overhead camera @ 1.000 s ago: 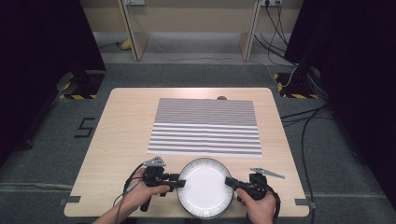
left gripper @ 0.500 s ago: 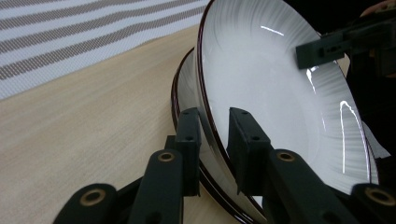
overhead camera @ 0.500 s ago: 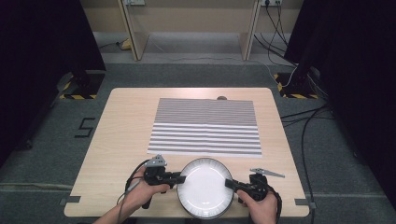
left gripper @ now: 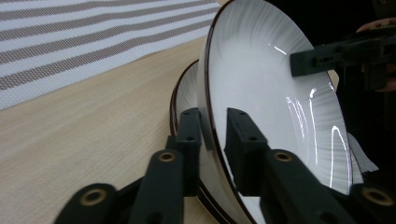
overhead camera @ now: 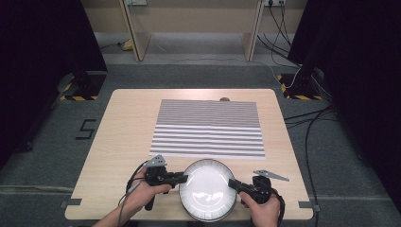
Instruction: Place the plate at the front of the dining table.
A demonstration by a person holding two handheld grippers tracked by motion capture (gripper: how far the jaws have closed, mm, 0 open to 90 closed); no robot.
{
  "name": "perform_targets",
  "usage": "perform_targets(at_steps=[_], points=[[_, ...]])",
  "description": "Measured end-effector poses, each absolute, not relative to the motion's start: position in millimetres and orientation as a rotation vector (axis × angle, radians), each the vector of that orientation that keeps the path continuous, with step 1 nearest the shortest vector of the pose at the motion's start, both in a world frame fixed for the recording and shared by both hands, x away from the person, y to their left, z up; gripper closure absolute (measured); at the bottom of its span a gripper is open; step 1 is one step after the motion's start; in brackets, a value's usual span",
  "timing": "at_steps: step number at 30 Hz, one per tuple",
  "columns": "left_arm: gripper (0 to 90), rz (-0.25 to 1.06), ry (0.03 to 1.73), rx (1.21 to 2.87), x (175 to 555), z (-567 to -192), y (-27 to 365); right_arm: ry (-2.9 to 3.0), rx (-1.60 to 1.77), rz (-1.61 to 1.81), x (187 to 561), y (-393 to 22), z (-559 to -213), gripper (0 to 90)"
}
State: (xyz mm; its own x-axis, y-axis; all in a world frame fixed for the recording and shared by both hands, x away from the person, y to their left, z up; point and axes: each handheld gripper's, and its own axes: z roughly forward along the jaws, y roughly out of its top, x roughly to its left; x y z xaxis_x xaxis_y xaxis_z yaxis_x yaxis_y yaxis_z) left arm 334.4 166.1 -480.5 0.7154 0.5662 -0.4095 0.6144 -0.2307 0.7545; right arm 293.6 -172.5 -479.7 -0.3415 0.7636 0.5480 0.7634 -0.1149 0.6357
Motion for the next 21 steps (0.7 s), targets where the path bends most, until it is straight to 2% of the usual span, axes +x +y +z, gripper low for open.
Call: perform_targets(at_steps=[2, 7, 11, 15, 21], points=[[68.0, -0.07, 0.93, 1.903, 335.1, -482.1, 164.0, 2.074, 1.798, 1.496, 293.0, -171.0, -478.4, 85.1], [68.0, -0.095, 0.932, 1.913, 337.5, -484.9, 158.6, 2.038, 1.772, 1.51, 290.3, -169.6, -479.7, 85.1], [76.1, -0.081, 0.945, 1.926, 339.4, -485.2, 158.3, 2.031, 1.759, 1.515, 290.8, -168.9, -478.4, 84.9], [78.9, -0.103, 0.966, 1.911, 340.0, -483.6, 160.2, 2.037, 1.719, 1.512, 290.5, -168.3, -475.9, 84.9], [82.0, -0.032, 0.952, 1.878, 340.6, -471.6, 162.8, 2.048, 1.59, 1.518, 292.2, -165.9, -467.4, 84.4]])
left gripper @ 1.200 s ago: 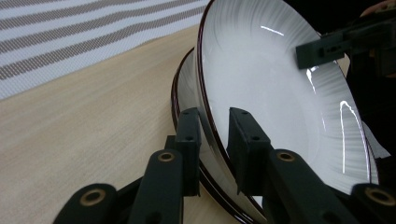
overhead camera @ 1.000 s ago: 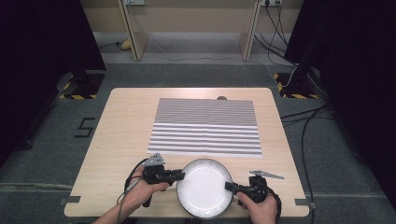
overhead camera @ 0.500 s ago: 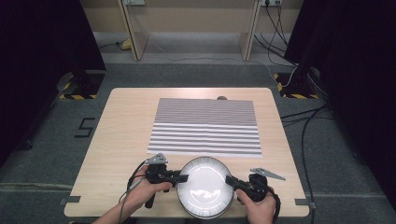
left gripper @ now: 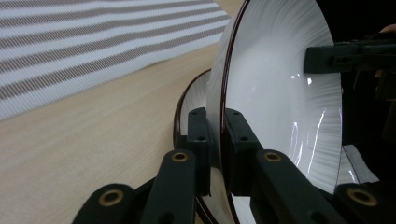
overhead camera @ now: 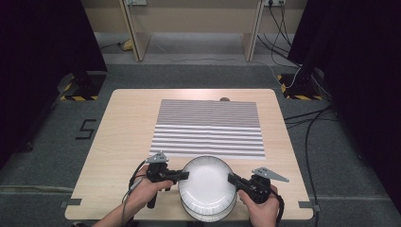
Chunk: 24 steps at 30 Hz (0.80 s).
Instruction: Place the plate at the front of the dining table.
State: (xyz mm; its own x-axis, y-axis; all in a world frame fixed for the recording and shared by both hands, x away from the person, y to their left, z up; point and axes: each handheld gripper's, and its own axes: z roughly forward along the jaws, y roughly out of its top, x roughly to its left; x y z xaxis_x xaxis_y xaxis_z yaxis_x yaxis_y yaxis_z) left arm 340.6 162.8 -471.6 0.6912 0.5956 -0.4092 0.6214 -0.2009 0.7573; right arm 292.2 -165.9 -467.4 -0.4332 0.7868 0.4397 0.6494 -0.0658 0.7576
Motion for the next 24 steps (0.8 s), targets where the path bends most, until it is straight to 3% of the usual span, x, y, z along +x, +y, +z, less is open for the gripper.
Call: perform_targets(at_steps=[24], points=[[83.1, 0.093, 0.939, 1.79, 355.0, -445.3, 165.1, 2.015, 1.446, 1.536, 318.9, -162.2, -439.0, 83.9]])
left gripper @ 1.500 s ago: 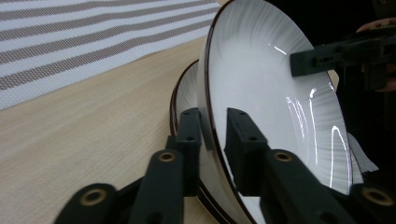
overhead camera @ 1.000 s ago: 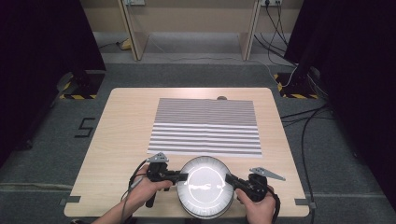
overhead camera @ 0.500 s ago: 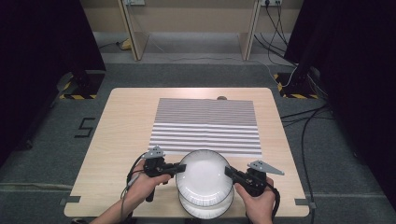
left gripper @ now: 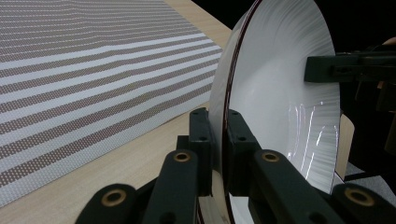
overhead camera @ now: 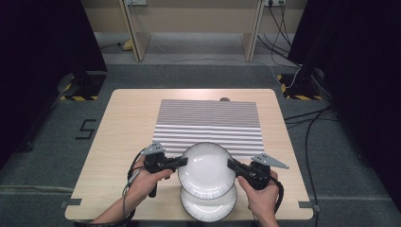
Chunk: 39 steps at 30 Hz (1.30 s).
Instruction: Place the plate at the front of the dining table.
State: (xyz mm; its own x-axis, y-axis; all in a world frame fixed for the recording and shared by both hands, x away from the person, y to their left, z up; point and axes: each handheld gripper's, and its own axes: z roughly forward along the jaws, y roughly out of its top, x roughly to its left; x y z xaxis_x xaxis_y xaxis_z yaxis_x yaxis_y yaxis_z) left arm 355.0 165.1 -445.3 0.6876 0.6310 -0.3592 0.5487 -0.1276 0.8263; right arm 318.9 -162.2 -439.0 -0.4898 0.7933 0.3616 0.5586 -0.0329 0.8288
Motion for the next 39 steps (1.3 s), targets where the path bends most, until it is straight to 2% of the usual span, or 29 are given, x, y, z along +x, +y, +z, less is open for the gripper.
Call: perform_targets(at_steps=[39], points=[[83.1, 0.13, 0.925, 1.772, 378.6, -432.8, 162.8, 1.982, 1.422, 1.546, 345.1, -162.9, -425.4, 83.2]])
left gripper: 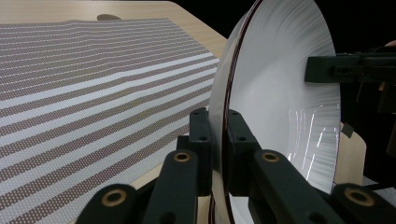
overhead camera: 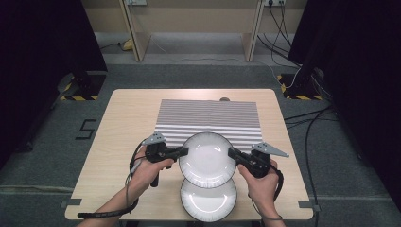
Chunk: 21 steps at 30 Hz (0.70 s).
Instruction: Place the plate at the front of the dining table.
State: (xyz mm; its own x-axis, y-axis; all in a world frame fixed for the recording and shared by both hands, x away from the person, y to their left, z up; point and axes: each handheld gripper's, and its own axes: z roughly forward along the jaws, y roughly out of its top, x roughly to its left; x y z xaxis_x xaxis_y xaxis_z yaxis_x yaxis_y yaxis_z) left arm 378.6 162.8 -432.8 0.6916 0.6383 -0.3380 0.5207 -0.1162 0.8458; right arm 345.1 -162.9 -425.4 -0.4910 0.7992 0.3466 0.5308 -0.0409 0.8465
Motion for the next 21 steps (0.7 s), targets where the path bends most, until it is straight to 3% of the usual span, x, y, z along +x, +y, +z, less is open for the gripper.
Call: perform_targets(at_steps=[21], points=[[83.1, 0.144, 0.931, 1.757, 393.5, -425.1, 163.5, 1.969, 1.411, 1.551, 361.0, -161.0, -416.6, 83.0]])
